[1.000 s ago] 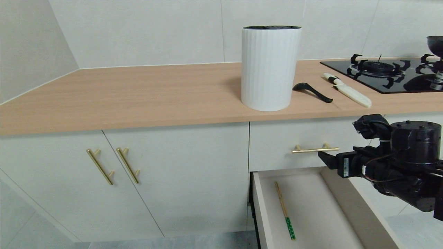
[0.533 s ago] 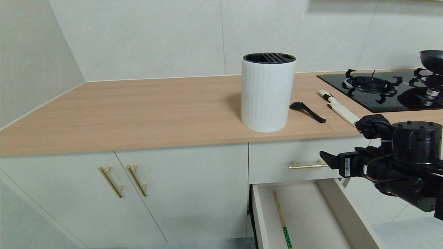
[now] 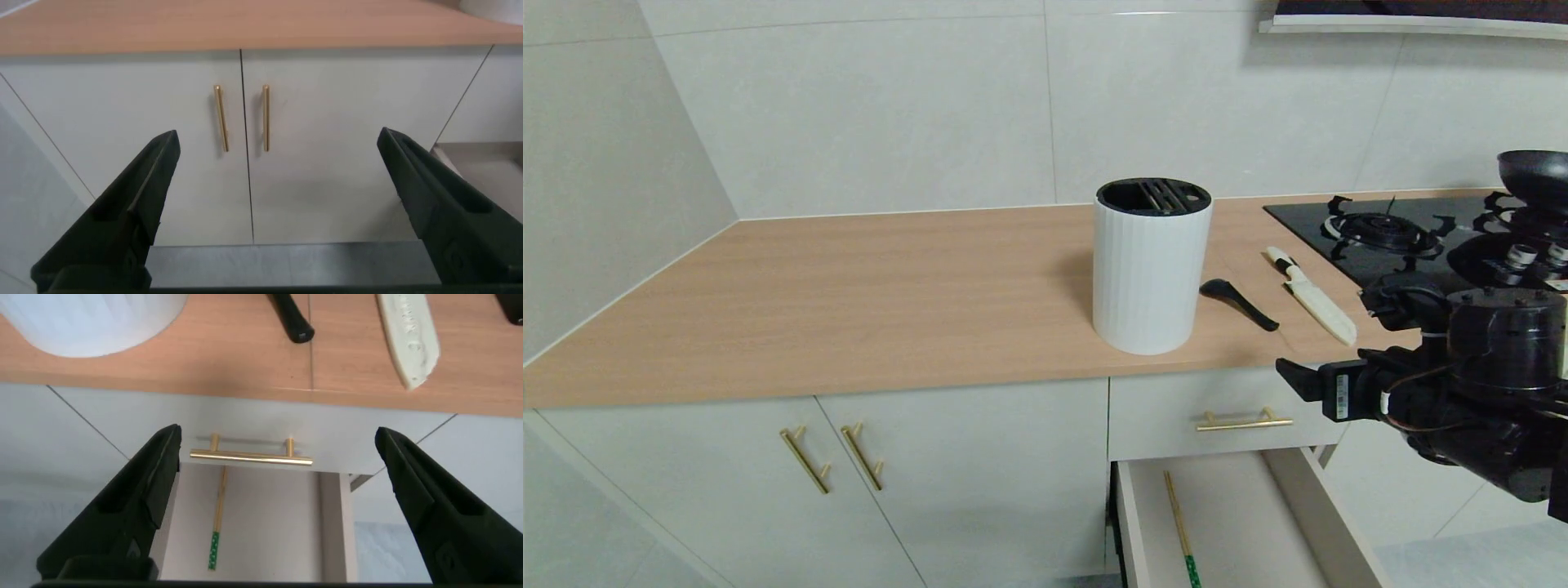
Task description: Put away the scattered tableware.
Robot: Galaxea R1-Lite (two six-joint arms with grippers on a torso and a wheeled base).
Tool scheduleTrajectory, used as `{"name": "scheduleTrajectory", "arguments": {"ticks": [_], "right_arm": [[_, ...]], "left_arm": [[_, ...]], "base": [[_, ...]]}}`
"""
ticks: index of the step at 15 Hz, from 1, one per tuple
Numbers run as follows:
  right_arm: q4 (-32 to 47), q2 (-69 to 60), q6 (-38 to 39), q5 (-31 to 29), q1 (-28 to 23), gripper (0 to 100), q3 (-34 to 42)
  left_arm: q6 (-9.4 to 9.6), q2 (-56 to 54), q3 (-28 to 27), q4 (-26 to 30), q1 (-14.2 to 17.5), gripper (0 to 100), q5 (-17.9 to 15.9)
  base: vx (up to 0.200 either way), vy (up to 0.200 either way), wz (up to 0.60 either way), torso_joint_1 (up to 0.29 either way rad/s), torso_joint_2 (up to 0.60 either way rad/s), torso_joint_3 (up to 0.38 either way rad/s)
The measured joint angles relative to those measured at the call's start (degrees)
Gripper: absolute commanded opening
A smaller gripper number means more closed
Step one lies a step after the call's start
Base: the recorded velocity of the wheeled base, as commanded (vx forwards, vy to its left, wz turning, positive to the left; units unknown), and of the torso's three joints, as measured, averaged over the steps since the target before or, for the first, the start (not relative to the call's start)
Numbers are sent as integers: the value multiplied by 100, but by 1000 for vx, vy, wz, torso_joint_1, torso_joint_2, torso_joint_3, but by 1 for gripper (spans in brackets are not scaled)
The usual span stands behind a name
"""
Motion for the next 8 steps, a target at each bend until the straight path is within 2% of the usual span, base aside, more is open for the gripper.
{"name": "scheduleTrajectory", "arguments": {"ticks": [6, 8], "right_arm": [[-21, 9, -406, 145, 0, 100, -101], [17, 16, -422, 602, -20, 100, -383]], "left_arm": [[0, 0, 2, 2, 0, 100, 2], [-1, 0, 2, 2, 0, 100, 2]], "base": [[0, 0, 0, 6, -9, -6], [0, 0, 0, 0, 0, 0]]}}
